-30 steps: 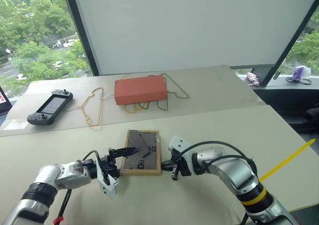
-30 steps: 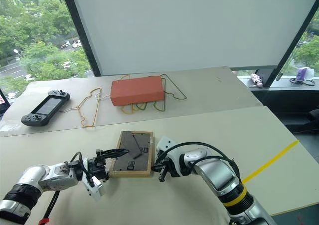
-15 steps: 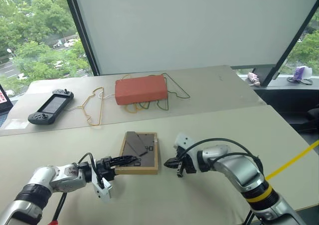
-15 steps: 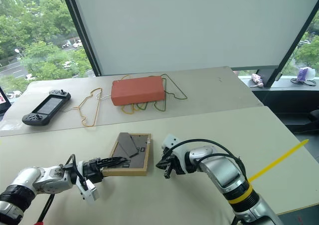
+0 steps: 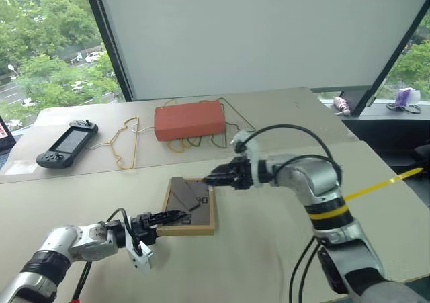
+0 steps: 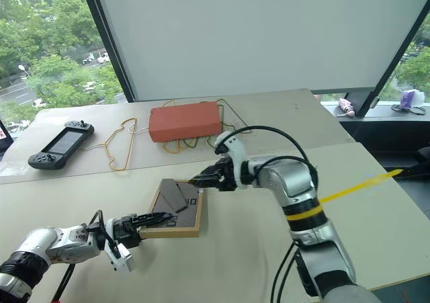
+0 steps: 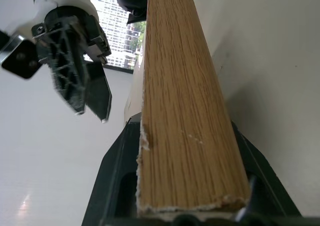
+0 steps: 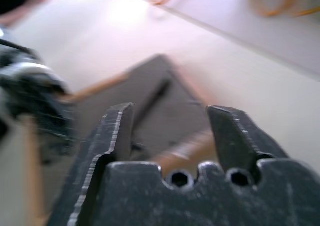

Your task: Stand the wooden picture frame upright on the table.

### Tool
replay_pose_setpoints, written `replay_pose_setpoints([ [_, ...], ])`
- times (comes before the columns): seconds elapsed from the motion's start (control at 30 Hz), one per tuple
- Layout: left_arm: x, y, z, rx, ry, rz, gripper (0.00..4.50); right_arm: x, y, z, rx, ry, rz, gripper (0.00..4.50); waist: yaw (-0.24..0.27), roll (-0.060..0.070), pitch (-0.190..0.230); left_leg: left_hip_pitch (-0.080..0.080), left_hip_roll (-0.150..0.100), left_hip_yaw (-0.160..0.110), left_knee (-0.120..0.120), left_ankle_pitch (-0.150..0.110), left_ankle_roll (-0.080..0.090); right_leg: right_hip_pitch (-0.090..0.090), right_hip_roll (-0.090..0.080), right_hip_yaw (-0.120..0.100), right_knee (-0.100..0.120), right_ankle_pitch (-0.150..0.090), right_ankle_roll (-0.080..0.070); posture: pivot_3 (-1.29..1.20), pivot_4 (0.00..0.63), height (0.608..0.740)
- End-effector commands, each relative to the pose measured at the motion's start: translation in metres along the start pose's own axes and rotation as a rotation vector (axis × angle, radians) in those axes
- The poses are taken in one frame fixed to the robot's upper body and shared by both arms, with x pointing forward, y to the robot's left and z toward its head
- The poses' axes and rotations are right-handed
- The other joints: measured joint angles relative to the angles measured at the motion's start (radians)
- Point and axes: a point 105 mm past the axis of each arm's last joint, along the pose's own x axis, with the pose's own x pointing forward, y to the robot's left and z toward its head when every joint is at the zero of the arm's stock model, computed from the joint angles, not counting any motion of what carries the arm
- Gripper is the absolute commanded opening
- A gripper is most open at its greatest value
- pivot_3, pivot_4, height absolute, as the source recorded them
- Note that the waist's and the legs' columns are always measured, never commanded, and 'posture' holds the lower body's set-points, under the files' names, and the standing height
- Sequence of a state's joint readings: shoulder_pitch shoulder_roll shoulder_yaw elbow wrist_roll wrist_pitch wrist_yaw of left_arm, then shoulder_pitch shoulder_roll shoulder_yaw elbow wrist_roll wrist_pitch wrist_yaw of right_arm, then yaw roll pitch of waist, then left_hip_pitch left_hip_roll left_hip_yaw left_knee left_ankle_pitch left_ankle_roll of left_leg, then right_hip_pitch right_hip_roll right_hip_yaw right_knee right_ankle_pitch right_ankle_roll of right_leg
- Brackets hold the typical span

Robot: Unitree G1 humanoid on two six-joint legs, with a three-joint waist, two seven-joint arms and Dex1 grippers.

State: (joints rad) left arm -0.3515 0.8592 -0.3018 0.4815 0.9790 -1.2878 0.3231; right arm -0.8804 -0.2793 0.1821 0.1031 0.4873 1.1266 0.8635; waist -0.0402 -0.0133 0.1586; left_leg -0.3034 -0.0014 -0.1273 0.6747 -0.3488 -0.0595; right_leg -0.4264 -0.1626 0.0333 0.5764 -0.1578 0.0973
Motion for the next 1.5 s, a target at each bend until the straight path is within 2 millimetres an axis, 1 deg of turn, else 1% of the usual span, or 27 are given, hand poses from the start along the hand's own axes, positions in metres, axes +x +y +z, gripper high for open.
replay_pose_setpoints([
  [0.03,0.001,-0.016,0.007,-0.033,-0.020,-0.058,1.14,0.014,0.002,-0.002,0.075,0.032,0.092,4.44,0.000,0.000,0.000,0.000,0.000,0.000,0.000,0.000,0.000,0.000,0.000,0.000,0.000,0.000,0.000,0.00,0.150,0.740],
  [0.17,0.002,-0.015,0.008,-0.032,-0.022,-0.048,1.14,0.024,-0.013,-0.010,0.139,0.074,0.087,4.44,0.000,0.000,0.000,0.000,0.000,0.000,0.000,0.000,0.000,-0.001,0.000,0.000,0.001,0.000,0.000,0.00,0.150,0.740],
  [0.27,0.002,-0.014,0.009,-0.027,-0.025,-0.044,1.14,0.035,-0.011,-0.015,0.159,0.115,0.137,4.44,-0.003,0.001,0.000,0.000,0.000,0.000,0.000,0.001,-0.002,-0.001,0.000,0.000,0.001,0.000,0.000,0.00,0.150,0.740],
  [0.33,0.002,-0.015,0.010,-0.025,-0.028,-0.045,1.14,0.046,0.000,-0.018,0.168,0.147,0.201,4.44,-0.004,0.001,0.000,0.000,0.000,0.000,0.000,0.001,-0.002,-0.001,0.000,0.000,0.002,0.000,0.000,0.00,0.150,0.740],
  [0.4,0.002,-0.015,0.010,-0.023,-0.026,-0.046,1.14,0.055,0.013,-0.016,0.154,0.163,0.260,4.44,-0.005,0.001,0.000,0.000,0.000,0.000,0.000,0.001,-0.001,-0.001,0.000,0.000,0.002,0.000,0.000,0.00,0.150,0.740],
  [0.47,0.002,-0.015,0.010,-0.021,-0.024,-0.046,1.14,0.058,0.027,-0.010,0.140,0.160,0.318,4.44,-0.004,0.001,0.000,0.000,0.000,0.000,0.000,0.001,-0.001,-0.002,0.000,0.000,0.002,0.000,0.000,0.00,0.150,0.740],
  [0.57,0.002,-0.015,0.009,-0.016,-0.018,-0.043,1.14,0.056,0.045,0.003,0.111,0.137,0.383,4.44,-0.003,0.002,0.000,-0.001,0.000,-0.001,0.000,0.001,-0.002,-0.003,0.000,0.000,0.002,0.000,0.000,0.00,0.150,0.740],
  [0.63,0.002,-0.015,0.008,-0.013,-0.012,-0.042,1.14,0.049,0.047,0.018,0.112,0.083,0.387,4.44,-0.001,0.002,0.000,-0.004,0.000,-0.001,0.000,0.002,-0.003,-0.006,0.000,0.000,0.002,0.000,0.000,0.00,0.150,0.740],
  [0.7,0.002,-0.015,0.007,-0.015,-0.007,-0.042,1.14,0.042,0.046,0.027,0.099,0.047,0.370,4.44,-0.001,0.002,0.000,-0.007,0.000,-0.001,0.001,0.002,-0.004,-0.009,0.000,0.000,0.003,0.000,0.000,0.00,0.150,0.740],
  [0.77,0.002,-0.015,0.007,-0.017,-0.006,-0.043,1.14,0.032,0.045,0.029,0.077,0.035,0.350,4.44,-0.003,0.002,0.000,-0.014,-0.001,-0.001,0.002,0.004,-0.007,-0.016,0.000,0.000,0.003,0.001,-0.001,0.00,0.150,0.740],
  [0.83,0.002,-0.016,0.008,-0.018,-0.008,-0.042,1.14,0.022,0.042,0.027,0.068,0.029,0.326,4.44,-0.006,0.002,0.000,-0.016,-0.001,-0.001,0.002,0.004,-0.007,-0.019,0.000,0.000,0.003,0.001,-0.001,0.00,0.150,0.740],
  [0.93,0.002,-0.015,0.008,-0.020,-0.007,-0.040,1.14,0.004,0.035,0.013,0.057,0.048,0.287,4.44,-0.006,0.002,0.000,-0.018,-0.001,-0.001,0.001,0.004,-0.007,-0.021,-0.001,0.000,0.003,0.001,-0.001,0.00,0.150,0.740],
  [1.03,0.002,-0.015,0.008,-0.022,-0.007,-0.037,1.14,-0.026,0.005,-0.026,0.137,0.119,0.157,4.44,-0.005,0.001,0.000,-0.018,-0.001,-0.001,0.002,0.004,-0.007,-0.020,-0.002,-0.001,0.002,0.001,-0.001,0.00,0.150,0.740],
  [1.1,0.003,-0.016,0.008,-0.023,-0.006,-0.037,1.14,-0.041,-0.005,-0.044,0.156,0.145,0.100,4.44,-0.004,0.001,0.000,-0.017,-0.002,0.001,0.002,0.003,-0.006,-0.019,-0.003,-0.002,0.002,0.001,-0.001,0.00,0.150,0.740],
  [1.13,0.002,-0.015,0.008,-0.023,-0.005,-0.035,1.14,-0.055,-0.020,-0.055,0.155,0.148,0.002,4.44,-0.005,0.004,-0.001,-0.017,-0.002,0.001,0.002,0.003,-0.005,-0.019,-0.003,-0.002,0.002,0.001,-0.001,0.00,0.150,0.740],
  [1.17,0.002,-0.014,0.008,-0.023,-0.005,-0.032,1.14,-0.070,-0.036,-0.065,0.048,0.154,-0.124,4.44,-0.006,0.004,-0.001,-0.016,-0.002,0.002,0.002,0.003,-0.005,-0.019,-0.003,-0.002,0.002,0.001,-0.001,0.00,0.150,0.740],
  [1.2,0.002,-0.013,0.007,-0.023,-0.003,-0.028,1.14,-0.084,-0.045,-0.071,-0.093,0.169,-0.215,4.44,-0.004,0.004,-0.001,-0.015,-0.001,0.002,0.002,0.002,-0.005,-0.017,-0.003,-0.002,0.002,0.001,-0.001,0.00,0.150,0.740],
  [1.23,0.001,-0.012,0.007,-0.026,0.001,-0.023,1.14,-0.094,-0.048,-0.072,-0.257,0.175,-0.285,4.44,-0.002,0.004,-0.001,-0.015,-0.001,0.002,0.002,0.002,-0.004,-0.016,-0.003,-0.002,0.002,0.001,-0.001,0.00,0.150,0.740],
  [1.3,0.001,-0.009,0.006,-0.025,0.003,-0.014,1.14,-0.099,-0.029,-0.067,-0.626,0.158,-0.318,4.44,-0.001,0.005,-0.002,-0.014,-0.001,0.002,0.002,0.002,-0.004,-0.014,-0.003,-0.002,0.002,0.001,0.000,0.00,0.150,0.740],
  [1.33,0.001,-0.007,0.005,-0.025,0.005,-0.007,1.14,-0.096,-0.013,-0.067,-0.802,0.141,-0.308,4.44,-0.001,0.005,-0.002,-0.013,-0.001,0.002,0.002,0.002,-0.004,-0.013,-0.003,-0.002,0.002,0.000,0.000,0.00,0.150,0.740],
  [1.4,0.002,-0.005,0.005,-0.022,0.004,-0.003,1.14,-0.085,0.012,-0.069,-1.075,0.104,-0.288,4.44,-0.007,0.004,-0.002,-0.012,-0.001,0.003,0.002,0.002,-0.004,-0.013,-0.004,-0.002,0.002,0.000,0.001,0.00,0.150,0.740],
  [1.43,0.002,-0.004,0.005,-0.022,0.003,-0.001,1.14,-0.079,0.023,-0.073,-1.224,0.101,-0.282,4.44,-0.010,0.004,-0.002,-0.011,-0.001,0.004,0.002,0.002,-0.004,-0.013,-0.004,-0.002,0.002,0.000,0.001,0.00,0.150,0.740],
  [1.47,0.002,-0.003,0.004,-0.022,0.004,0.001,1.14,-0.071,0.032,-0.081,-1.370,0.114,-0.267,4.44,-0.010,0.004,-0.002,-0.011,-0.001,0.005,0.002,0.002,-0.004,-0.013,-0.004,-0.001,0.002,0.000,0.001,0.00,0.150,0.740],
  [1.5,0.003,-0.002,0.004,-0.022,0.004,0.003,1.14,-0.065,0.039,-0.085,-1.471,0.097,-0.266,4.44,-0.010,0.004,-0.002,-0.011,-0.001,0.005,0.002,0.002,-0.004,-0.013,-0.004,-0.001,0.002,-0.001,0.002,0.00,0.150,0.740],
])
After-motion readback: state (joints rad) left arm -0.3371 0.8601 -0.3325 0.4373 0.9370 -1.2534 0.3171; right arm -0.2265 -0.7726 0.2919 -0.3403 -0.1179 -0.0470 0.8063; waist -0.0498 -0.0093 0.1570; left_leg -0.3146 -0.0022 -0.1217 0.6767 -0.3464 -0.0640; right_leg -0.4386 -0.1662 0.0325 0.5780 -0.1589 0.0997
